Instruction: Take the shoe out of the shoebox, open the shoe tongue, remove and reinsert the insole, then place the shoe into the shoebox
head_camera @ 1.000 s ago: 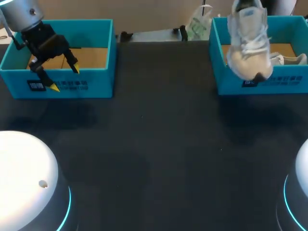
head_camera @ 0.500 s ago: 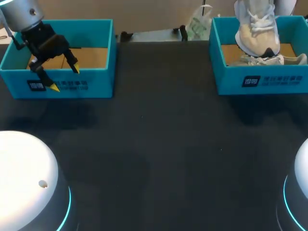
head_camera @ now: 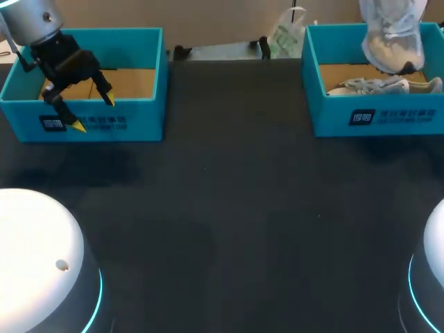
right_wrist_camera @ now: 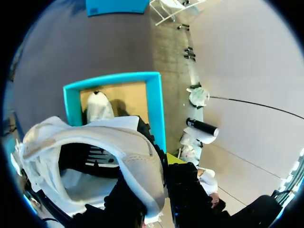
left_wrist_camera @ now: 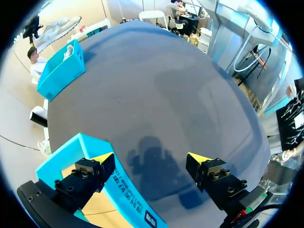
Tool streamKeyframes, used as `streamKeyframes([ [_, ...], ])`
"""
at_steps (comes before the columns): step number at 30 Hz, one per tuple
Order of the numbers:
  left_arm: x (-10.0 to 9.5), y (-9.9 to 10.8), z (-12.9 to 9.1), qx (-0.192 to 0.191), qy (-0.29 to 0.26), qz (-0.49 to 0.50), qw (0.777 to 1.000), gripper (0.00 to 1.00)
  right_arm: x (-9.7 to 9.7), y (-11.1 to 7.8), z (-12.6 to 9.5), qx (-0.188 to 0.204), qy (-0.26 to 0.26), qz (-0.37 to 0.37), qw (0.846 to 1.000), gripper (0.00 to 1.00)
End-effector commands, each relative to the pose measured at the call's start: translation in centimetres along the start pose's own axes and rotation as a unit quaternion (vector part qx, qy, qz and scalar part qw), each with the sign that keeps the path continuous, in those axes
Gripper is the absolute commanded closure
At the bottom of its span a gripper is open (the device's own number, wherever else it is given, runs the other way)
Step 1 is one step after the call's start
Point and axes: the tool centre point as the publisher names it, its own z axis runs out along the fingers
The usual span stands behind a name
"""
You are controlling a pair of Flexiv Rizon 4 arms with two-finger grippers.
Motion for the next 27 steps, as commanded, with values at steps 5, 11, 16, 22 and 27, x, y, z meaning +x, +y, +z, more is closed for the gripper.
streamKeyframes([
  [5, 0.0, 0.0, 0.0, -0.001, 0.000, 0.000, 1.000, 0.00, -2.4, -1.8, 4.1, -0.017, 0.009, -0.034, 0.999, 1.00],
  [11, 0.0, 0.0, 0.0, -0.001, 0.000, 0.000, 1.000, 0.00, -2.6, -2.5, 5.9, -0.020, 0.019, -0.008, 1.000, 1.00],
  [16, 0.0, 0.0, 0.0, -0.001, 0.000, 0.000, 1.000, 0.00, -1.7, -5.5, 7.1, 0.031, 0.037, 0.128, 0.991, 1.00],
  [22, 0.0, 0.0, 0.0, -0.001, 0.000, 0.000, 1.000, 0.00, 0.0, -10.4, 6.8, 0.072, 0.060, 0.345, 0.934, 1.00],
  [27, 0.0, 0.0, 0.0, -0.001, 0.000, 0.000, 1.000, 0.00, 0.2, -10.9, 6.7, 0.091, 0.074, 0.373, 0.920, 1.00],
])
